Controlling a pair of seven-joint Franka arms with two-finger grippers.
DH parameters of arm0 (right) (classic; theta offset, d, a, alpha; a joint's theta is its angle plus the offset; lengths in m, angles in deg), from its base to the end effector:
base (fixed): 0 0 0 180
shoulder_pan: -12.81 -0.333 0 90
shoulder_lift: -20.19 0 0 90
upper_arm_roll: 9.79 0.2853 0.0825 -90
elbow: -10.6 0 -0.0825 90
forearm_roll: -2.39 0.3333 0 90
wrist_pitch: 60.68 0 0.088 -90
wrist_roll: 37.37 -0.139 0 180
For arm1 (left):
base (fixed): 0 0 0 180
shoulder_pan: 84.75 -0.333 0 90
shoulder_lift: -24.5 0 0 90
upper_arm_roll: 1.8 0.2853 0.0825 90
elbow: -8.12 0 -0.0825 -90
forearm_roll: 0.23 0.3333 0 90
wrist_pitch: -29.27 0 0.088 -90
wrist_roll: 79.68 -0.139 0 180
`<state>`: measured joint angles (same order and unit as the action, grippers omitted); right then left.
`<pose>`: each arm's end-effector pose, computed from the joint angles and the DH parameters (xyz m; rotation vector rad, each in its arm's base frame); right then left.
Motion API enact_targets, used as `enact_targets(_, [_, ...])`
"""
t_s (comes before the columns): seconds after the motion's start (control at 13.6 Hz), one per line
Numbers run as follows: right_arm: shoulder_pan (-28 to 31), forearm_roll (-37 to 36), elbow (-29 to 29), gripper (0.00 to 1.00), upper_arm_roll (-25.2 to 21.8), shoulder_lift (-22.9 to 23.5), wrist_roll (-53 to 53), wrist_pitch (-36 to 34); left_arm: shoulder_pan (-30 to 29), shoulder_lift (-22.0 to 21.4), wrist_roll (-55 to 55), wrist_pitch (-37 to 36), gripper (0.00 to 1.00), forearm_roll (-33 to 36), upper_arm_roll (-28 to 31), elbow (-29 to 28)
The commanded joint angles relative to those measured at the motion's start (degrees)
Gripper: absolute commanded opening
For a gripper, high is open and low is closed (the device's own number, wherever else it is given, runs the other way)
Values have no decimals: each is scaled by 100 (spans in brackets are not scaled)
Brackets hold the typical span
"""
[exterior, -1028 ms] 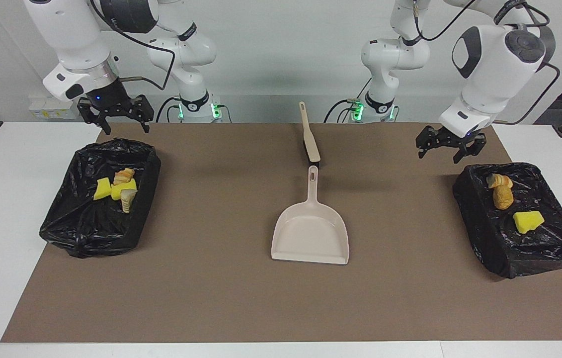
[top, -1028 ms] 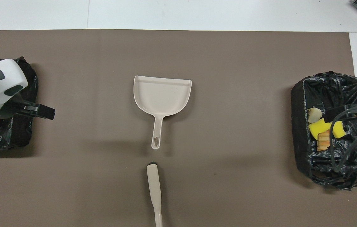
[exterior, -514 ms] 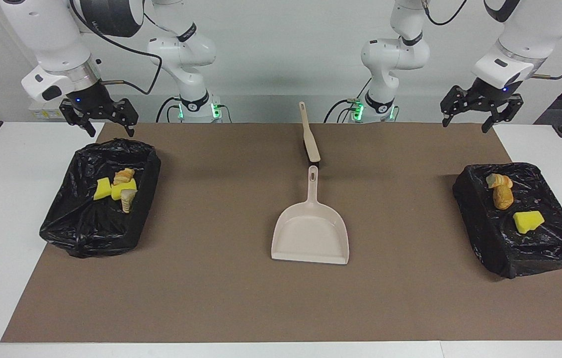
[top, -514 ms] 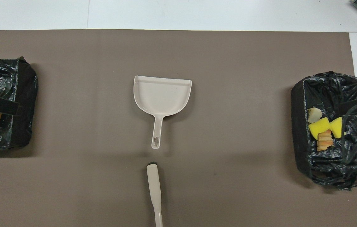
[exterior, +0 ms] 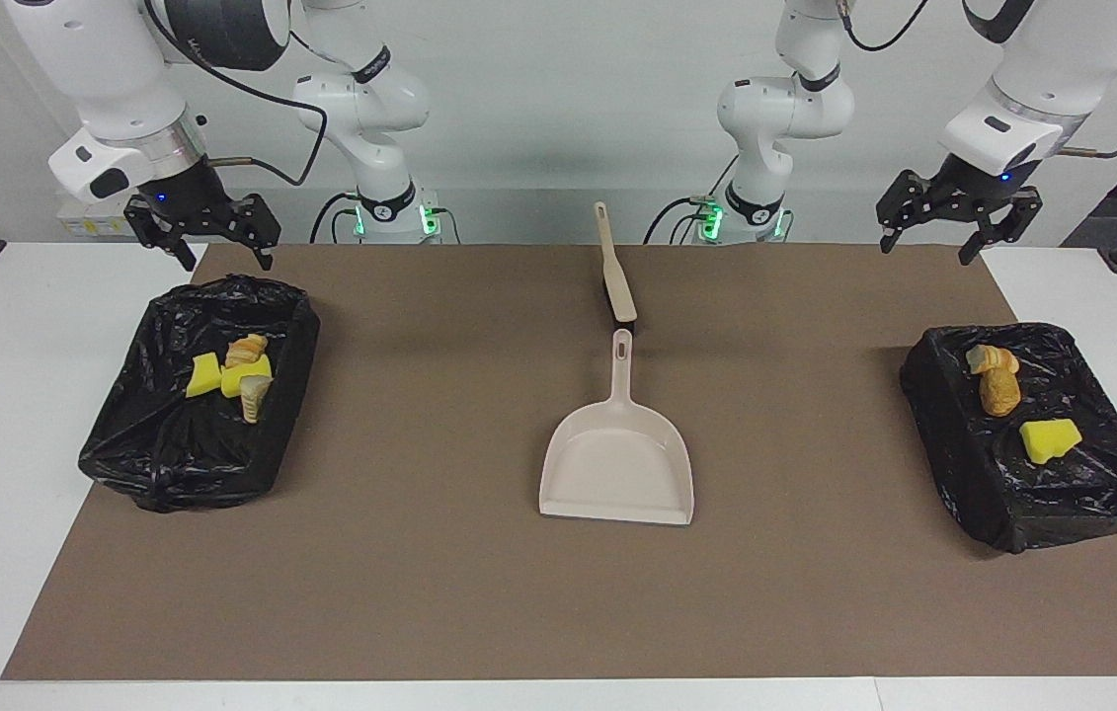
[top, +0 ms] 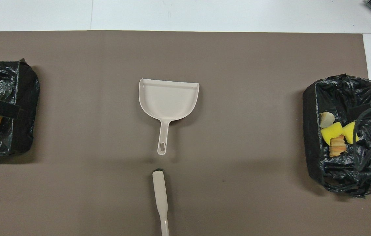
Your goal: Sweep and dump trash in bin
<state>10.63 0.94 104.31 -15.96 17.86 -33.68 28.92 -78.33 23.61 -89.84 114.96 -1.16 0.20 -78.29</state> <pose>0.4882 -0.0385 0.5541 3.1224 -0.0076 -0.0509 0.4907 -0.0402 0.5891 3.0995 -0.3985 0.0059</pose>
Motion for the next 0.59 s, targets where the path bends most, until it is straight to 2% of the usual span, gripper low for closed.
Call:
enact_targets(0.0, [16,66,-195,100,28,74,-255,-180,25,27,-3,-61,100,-75,46,63])
enact_targets(0.51, [-2,58,-169,100,46,74,-351,-109,34,19,-12,-70,100,-75,46,63])
